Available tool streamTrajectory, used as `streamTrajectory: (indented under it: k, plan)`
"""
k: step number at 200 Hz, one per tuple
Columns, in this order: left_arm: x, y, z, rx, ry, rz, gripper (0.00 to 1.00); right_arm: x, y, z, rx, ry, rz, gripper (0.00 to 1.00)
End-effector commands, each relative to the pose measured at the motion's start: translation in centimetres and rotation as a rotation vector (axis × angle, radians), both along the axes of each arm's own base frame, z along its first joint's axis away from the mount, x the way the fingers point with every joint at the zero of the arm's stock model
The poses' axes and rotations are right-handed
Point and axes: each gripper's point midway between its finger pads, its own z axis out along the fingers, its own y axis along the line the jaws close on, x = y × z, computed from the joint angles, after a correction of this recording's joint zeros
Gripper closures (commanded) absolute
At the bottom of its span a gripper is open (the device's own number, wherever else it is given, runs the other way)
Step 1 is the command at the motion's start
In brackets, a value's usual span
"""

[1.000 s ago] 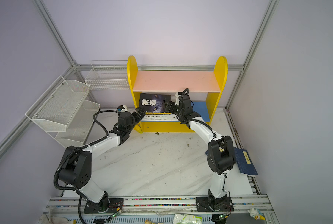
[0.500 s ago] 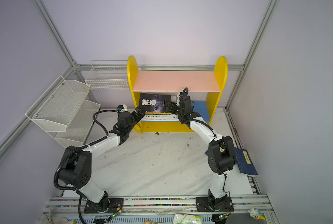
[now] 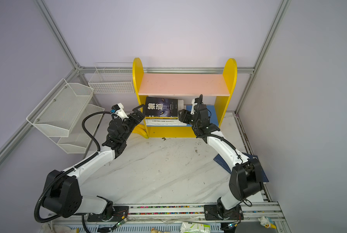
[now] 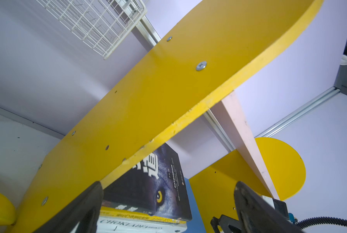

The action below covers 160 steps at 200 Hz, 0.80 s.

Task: Stacking books/files
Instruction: Place the book at the bookshelf, then move the book to the center of the table.

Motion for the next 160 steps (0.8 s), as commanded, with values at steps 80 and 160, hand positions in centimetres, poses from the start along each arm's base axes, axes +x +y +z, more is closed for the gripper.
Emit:
streamTrajectory:
  k: [80,160]
  plan:
    - [-10.8,-14.2,-5.8,0.166,0.021,-0.632,0.0,-9.7,-20.9,-13.4,-0.244,0.326,-0.788,0.08]
    - [-15.3,-23.4,-11.2,0.201,0.086,-0.872,0.0,-13.8,-34.2,-21.1,-0.092,0.587,-1.066,0.07]
